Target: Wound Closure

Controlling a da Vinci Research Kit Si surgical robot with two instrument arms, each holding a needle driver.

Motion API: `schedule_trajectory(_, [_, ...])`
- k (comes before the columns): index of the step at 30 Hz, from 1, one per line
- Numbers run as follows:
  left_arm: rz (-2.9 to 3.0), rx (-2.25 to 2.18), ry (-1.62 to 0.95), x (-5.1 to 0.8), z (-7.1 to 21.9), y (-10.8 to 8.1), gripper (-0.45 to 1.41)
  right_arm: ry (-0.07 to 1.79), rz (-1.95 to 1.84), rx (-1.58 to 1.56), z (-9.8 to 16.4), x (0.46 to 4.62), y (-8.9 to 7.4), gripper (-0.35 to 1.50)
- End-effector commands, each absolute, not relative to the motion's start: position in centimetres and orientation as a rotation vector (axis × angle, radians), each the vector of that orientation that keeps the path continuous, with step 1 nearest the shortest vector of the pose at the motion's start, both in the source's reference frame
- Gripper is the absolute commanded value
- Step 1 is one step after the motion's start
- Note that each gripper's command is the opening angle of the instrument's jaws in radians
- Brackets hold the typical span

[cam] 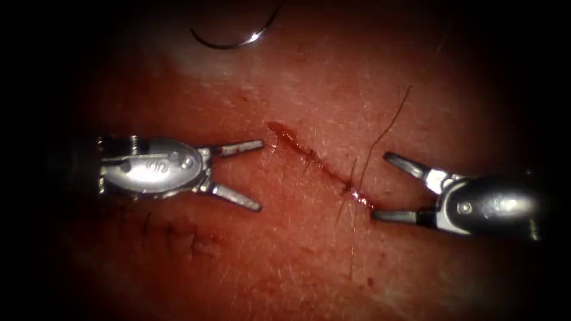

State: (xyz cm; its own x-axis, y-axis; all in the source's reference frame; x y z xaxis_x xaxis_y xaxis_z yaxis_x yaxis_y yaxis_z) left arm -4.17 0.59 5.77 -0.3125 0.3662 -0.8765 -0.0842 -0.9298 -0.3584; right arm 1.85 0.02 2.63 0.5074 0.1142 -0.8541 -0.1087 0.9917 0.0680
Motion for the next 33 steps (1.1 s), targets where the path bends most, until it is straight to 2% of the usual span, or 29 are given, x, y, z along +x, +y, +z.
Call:
schedule_trajectory(1, [2.312,-1.644,-0.360,-4.22,5.84,0.54,0.46,1.028,0.135,0.007,2.67,1.91,-0.04,0.88])
schedule_trajectory(33, [2.322,-1.599,-0.305,-4.19,5.90,0.60,0.51,1.020,0.165,0.020,2.59,1.81,-0.06,0.81])
